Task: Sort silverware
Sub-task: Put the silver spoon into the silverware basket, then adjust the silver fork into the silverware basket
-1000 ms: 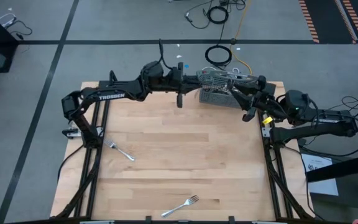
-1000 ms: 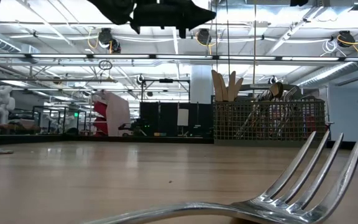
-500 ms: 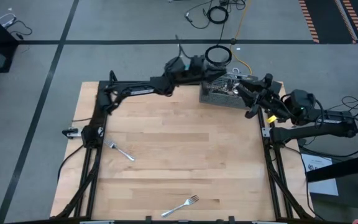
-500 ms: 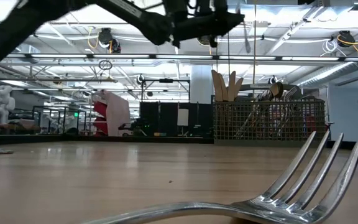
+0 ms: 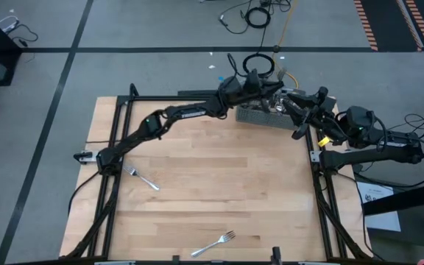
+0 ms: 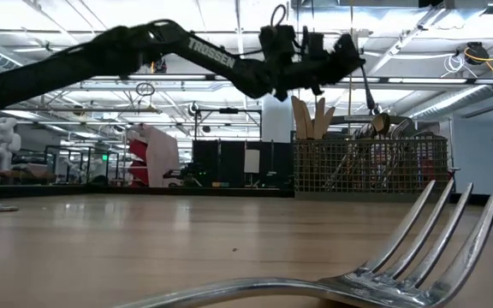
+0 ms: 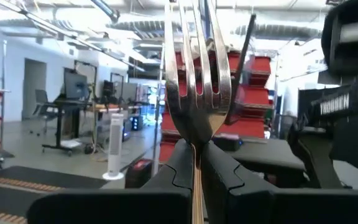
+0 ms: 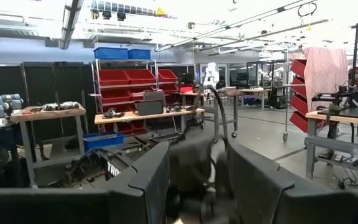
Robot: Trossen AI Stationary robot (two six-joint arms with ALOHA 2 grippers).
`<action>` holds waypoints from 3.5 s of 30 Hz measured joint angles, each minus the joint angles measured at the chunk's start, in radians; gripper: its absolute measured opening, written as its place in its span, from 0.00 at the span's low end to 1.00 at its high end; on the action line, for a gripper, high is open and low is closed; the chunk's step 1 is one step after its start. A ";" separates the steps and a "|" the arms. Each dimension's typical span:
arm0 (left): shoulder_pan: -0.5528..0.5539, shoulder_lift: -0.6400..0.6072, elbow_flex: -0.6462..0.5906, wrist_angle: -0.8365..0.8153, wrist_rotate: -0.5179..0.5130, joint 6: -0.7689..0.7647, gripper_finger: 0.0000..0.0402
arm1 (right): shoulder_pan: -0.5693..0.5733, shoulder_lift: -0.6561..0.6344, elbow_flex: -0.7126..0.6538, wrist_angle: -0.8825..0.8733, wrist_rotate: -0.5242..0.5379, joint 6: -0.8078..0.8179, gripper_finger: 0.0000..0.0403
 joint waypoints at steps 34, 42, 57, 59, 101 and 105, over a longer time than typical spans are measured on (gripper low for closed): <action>-0.038 0.053 0.039 -0.044 -0.112 0.142 0.10 | 0.000 0.000 0.000 0.000 -0.007 0.020 0.37; -0.038 0.053 0.039 -0.055 -0.112 0.105 0.10 | 0.000 0.000 0.000 0.000 -0.007 0.020 0.37; -0.032 0.052 0.041 -0.079 -0.145 0.102 0.35 | 0.000 0.000 0.000 0.000 -0.007 0.021 0.37; -0.031 0.052 0.041 -0.078 -0.166 0.102 0.35 | 0.000 0.000 0.000 0.000 -0.007 0.021 0.37; 0.140 -0.635 0.040 -1.560 -0.082 0.235 0.30 | -0.352 0.341 0.016 -0.275 0.041 0.833 0.29; 0.170 -0.710 0.038 -1.605 -0.072 0.240 0.30 | -0.429 0.409 0.016 -0.277 0.001 0.926 0.29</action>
